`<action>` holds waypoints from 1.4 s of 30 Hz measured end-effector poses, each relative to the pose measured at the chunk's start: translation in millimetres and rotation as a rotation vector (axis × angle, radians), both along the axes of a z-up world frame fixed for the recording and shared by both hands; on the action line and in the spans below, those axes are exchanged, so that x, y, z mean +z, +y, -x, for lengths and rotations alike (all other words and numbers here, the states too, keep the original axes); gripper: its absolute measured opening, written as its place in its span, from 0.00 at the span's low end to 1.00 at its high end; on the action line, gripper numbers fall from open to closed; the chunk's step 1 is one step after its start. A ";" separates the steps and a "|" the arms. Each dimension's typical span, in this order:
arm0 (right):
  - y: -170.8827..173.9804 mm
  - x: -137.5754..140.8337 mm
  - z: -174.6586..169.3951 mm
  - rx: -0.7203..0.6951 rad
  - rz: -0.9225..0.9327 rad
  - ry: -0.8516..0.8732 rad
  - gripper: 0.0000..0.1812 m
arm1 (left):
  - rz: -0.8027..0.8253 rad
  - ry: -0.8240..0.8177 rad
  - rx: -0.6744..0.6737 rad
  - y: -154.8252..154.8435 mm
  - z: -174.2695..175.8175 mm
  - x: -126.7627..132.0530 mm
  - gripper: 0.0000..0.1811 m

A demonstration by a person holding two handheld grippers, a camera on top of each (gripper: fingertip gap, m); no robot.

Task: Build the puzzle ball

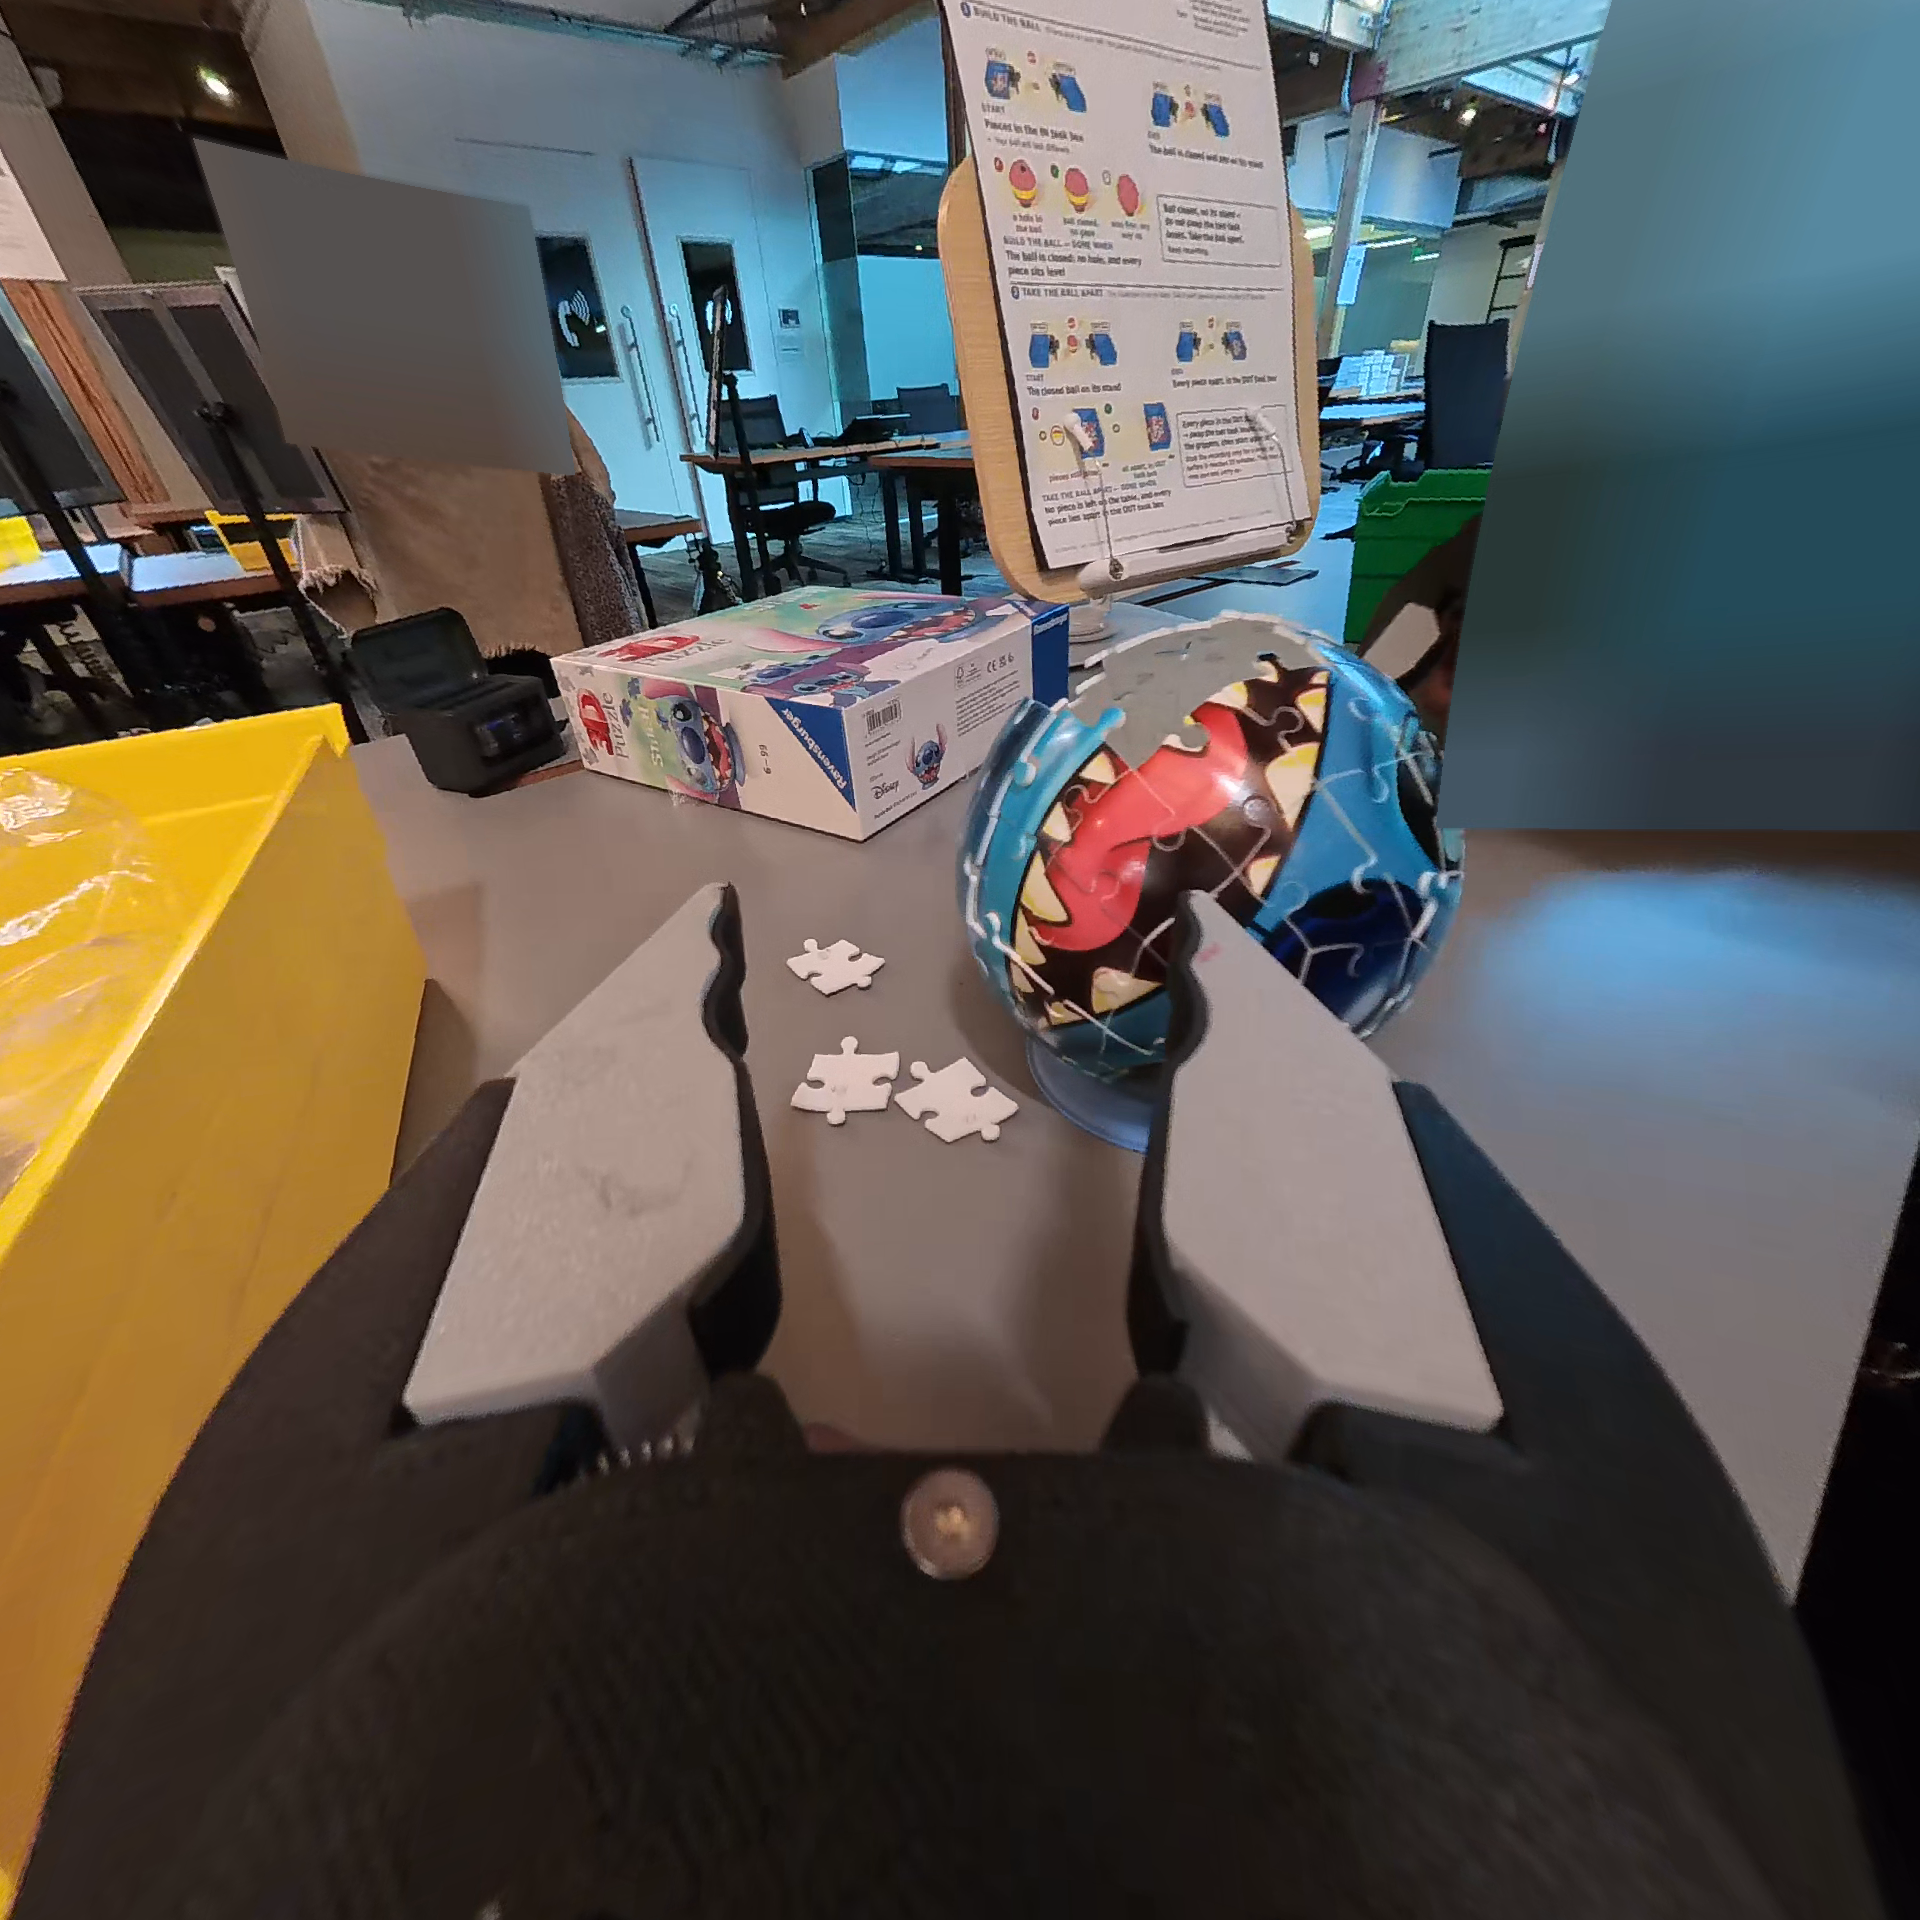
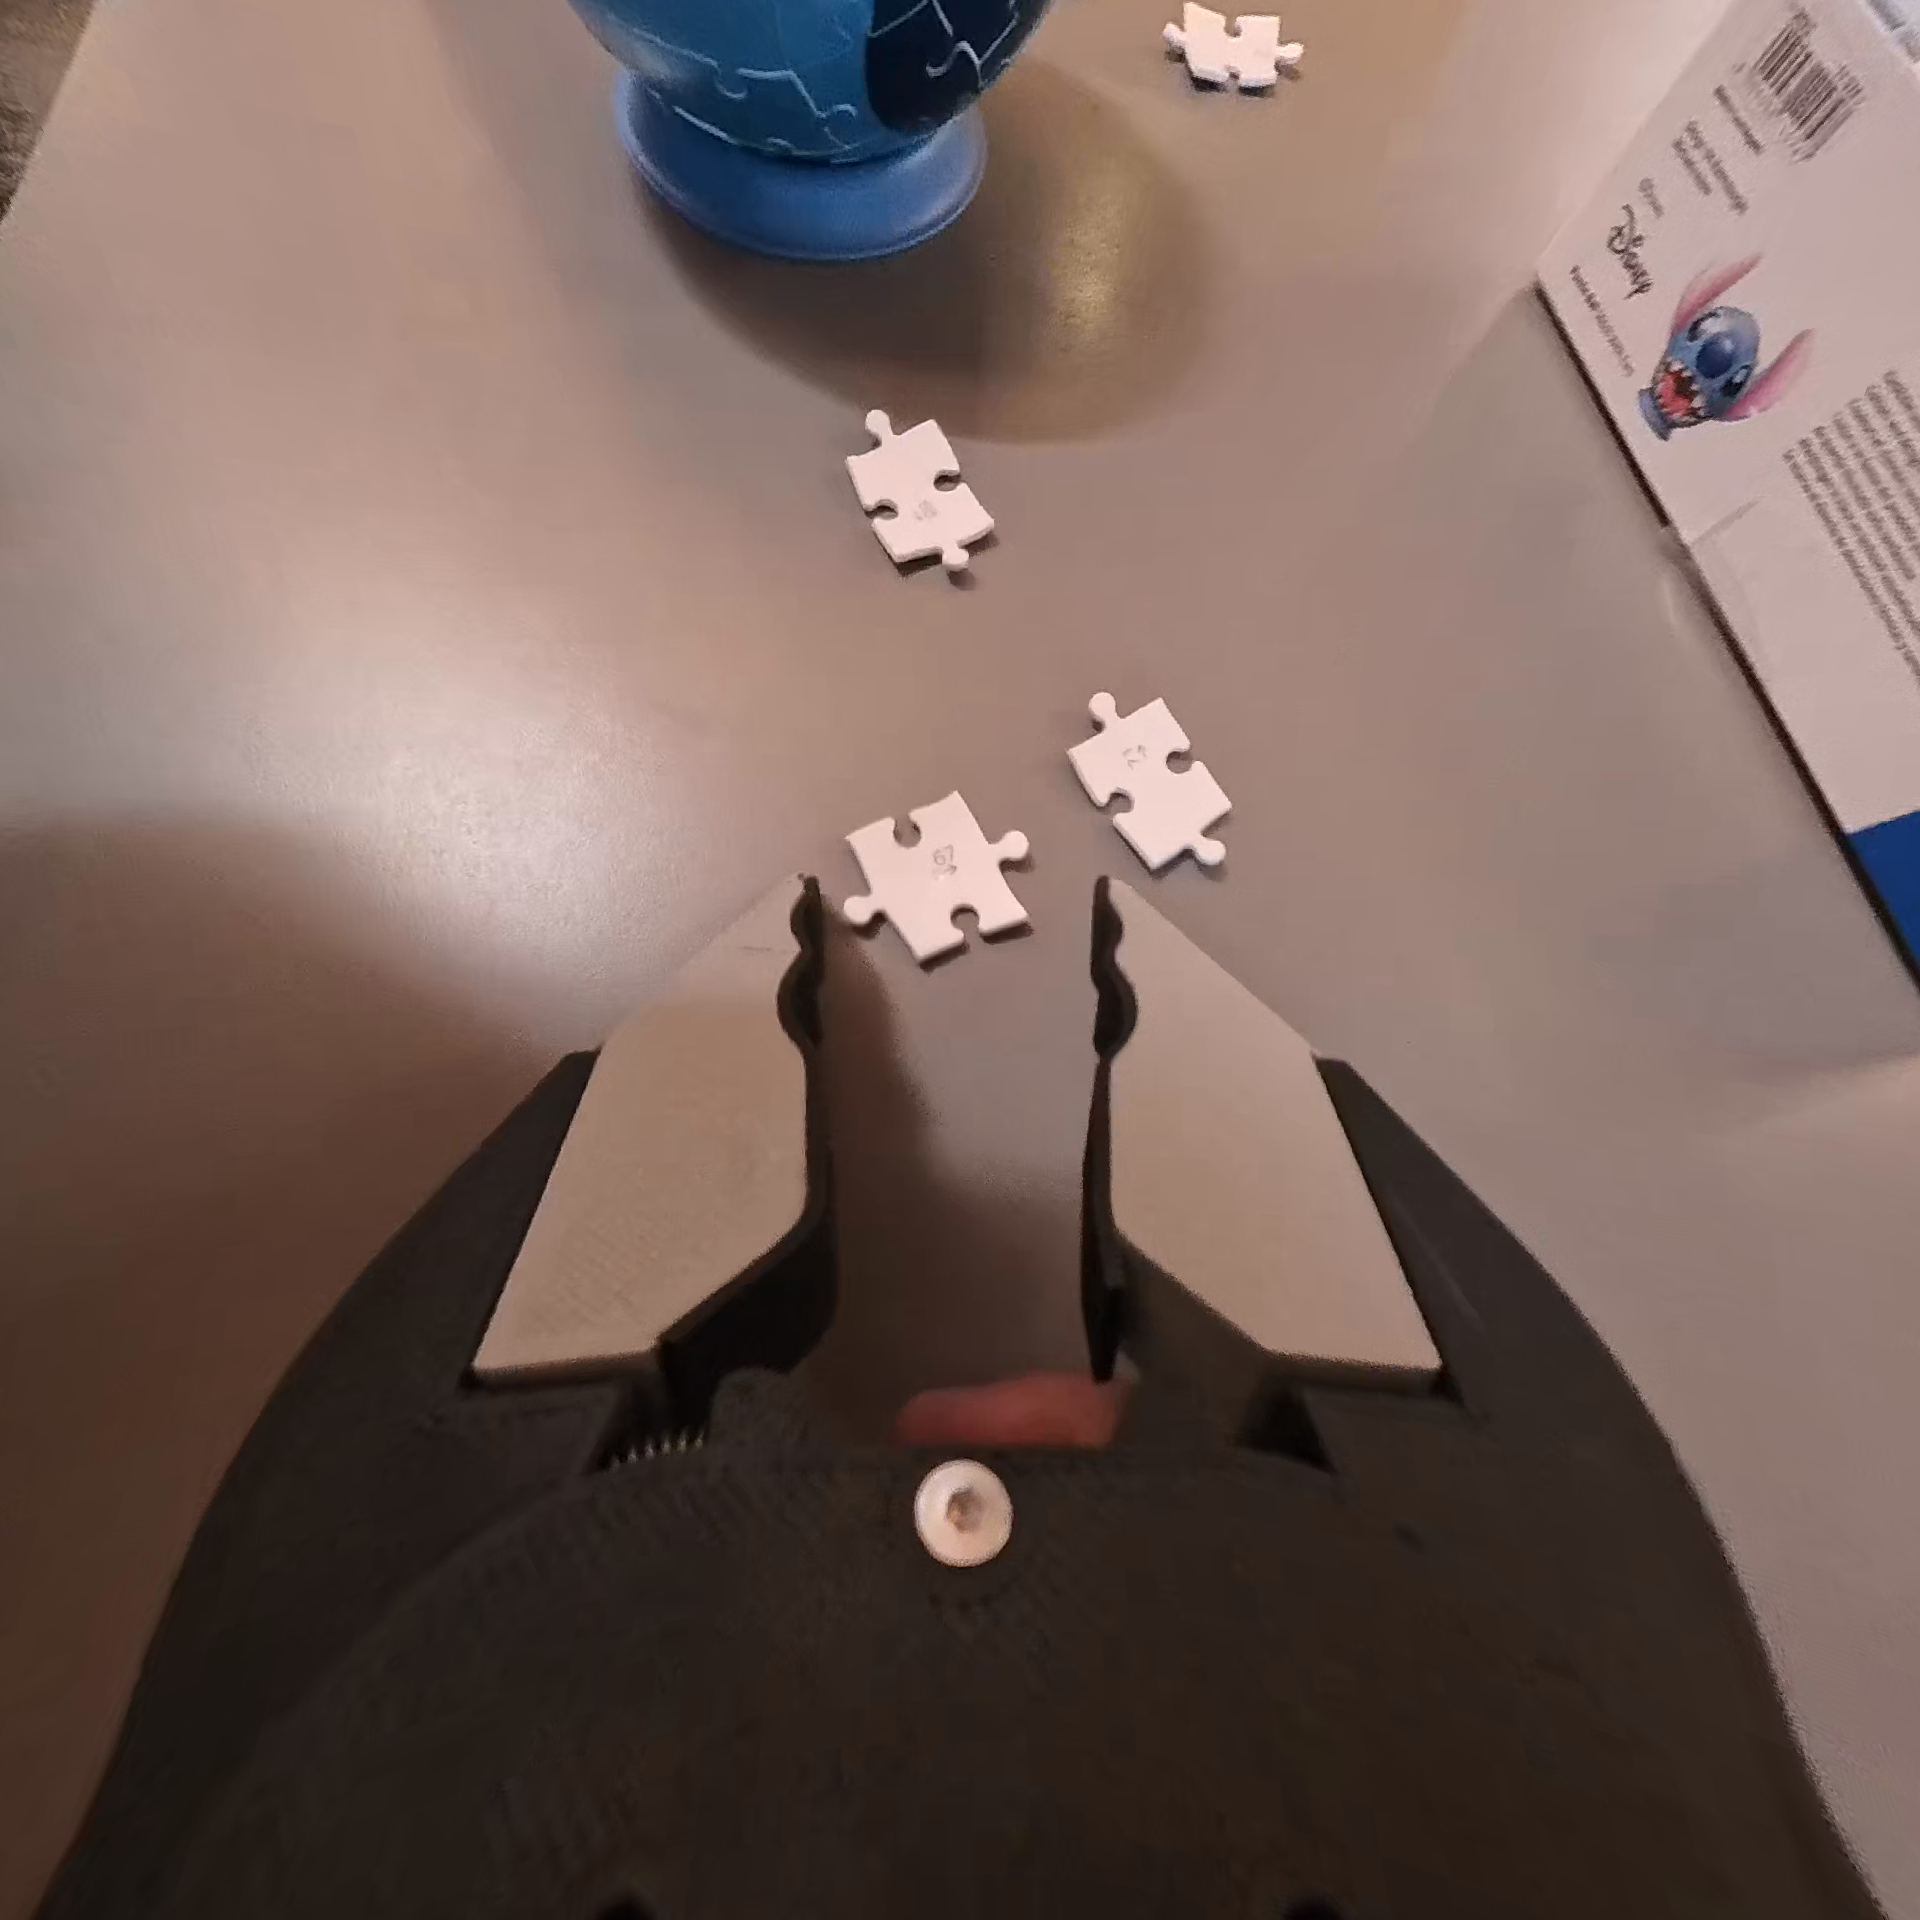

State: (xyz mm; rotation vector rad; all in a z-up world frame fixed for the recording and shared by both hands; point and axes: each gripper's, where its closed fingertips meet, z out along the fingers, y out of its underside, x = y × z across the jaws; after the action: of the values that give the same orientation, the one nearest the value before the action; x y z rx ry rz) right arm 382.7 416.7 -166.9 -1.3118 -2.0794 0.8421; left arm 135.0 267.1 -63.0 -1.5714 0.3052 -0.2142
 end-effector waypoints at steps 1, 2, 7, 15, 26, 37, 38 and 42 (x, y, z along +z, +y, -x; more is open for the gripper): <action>-1.7 -1.0 1.1 0.012 0.024 -0.015 0.24 | -0.001 0.000 0.000 -0.1 0.0 0.2 0.44; -3.6 -1.8 1.8 0.023 0.052 -0.031 0.15 | -0.004 0.001 0.001 -0.4 0.0 0.5 0.44; 0.1 -1.7 7.6 -0.036 0.059 -0.032 0.14 | -0.031 0.008 0.027 -4.5 0.3 3.7 0.42; -25.7 12.2 13.1 -0.030 0.008 0.043 0.13 | 0.124 -0.075 -0.078 -40.6 -87.7 5.8 0.30; -100.4 65.9 32.0 0.039 0.296 0.238 0.14 | 0.313 0.279 0.019 7.6 -229.5 -67.9 0.25; -102.5 87.6 36.8 -0.029 0.435 0.373 0.13 | 0.201 0.471 0.194 56.1 -208.5 -38.6 0.23; -102.1 87.0 37.6 -0.042 0.436 0.376 0.13 | 0.174 0.510 0.211 60.1 -207.8 -36.2 0.23; -101.1 89.3 38.5 -0.073 0.444 0.414 0.13 | 0.074 0.583 0.224 68.9 -215.6 -29.2 0.18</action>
State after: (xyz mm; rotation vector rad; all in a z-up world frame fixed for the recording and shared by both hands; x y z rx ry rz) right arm 344.3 315.5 -77.5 -1.2797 -1.5659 1.4617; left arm 350.6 336.0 -92.2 -1.7047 0.5723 0.4204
